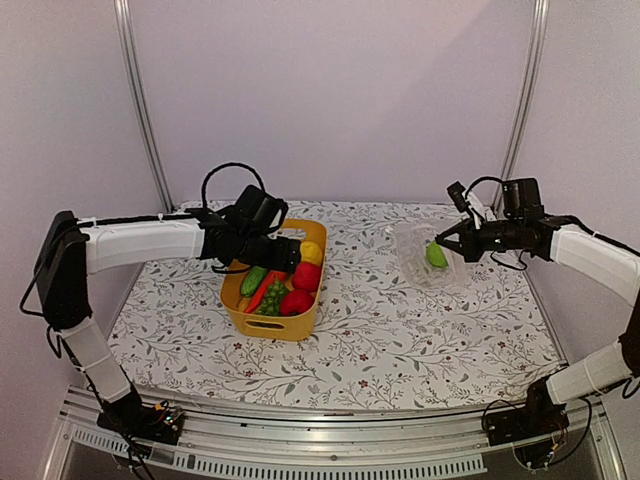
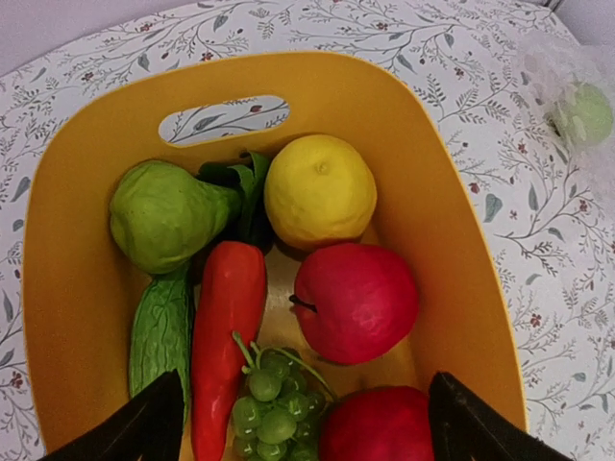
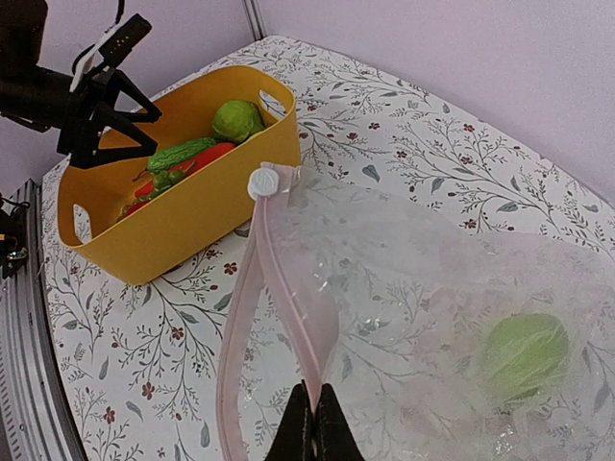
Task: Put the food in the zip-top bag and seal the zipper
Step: Pick up the fake vegetable from the bin.
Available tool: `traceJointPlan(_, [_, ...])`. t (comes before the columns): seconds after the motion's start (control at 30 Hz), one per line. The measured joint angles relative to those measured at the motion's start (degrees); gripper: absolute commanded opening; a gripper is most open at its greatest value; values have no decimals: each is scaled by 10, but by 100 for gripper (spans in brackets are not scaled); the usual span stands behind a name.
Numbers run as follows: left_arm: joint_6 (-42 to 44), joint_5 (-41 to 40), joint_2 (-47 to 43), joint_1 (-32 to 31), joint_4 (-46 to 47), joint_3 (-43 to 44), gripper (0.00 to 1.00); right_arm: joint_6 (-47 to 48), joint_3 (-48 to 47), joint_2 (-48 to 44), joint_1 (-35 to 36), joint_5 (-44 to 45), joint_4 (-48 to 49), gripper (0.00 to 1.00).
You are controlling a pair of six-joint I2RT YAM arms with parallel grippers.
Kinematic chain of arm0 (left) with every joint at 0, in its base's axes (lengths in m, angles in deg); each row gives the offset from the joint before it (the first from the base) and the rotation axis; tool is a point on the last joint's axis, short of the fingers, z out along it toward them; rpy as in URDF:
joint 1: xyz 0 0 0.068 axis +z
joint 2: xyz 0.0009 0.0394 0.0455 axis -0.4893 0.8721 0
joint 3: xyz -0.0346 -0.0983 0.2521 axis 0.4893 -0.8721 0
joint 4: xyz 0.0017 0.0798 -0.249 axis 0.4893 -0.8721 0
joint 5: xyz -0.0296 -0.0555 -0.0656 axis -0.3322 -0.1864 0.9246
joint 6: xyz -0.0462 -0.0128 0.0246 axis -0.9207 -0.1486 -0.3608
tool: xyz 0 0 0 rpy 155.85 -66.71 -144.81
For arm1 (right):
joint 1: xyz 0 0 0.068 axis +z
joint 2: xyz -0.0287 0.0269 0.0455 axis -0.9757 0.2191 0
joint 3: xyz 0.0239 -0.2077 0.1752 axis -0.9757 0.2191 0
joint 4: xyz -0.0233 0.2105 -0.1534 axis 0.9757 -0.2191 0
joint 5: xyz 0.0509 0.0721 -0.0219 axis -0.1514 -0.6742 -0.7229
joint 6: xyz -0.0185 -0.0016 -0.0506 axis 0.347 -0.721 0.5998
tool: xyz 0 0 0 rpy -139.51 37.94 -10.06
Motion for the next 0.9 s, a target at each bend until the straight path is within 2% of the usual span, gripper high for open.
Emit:
traceJointPlan(0.27, [2,50,90,13,-18,49,84,9,3,-8,0,-3,12,0])
traceJointPlan(0.8, [4,85,165,13,-28,105,87,22,4,-9,0,-4,12,0])
traceJointPlan(0.9, [6,89,181,13,-29,112,91,24,4,-9,0,-4,12,0])
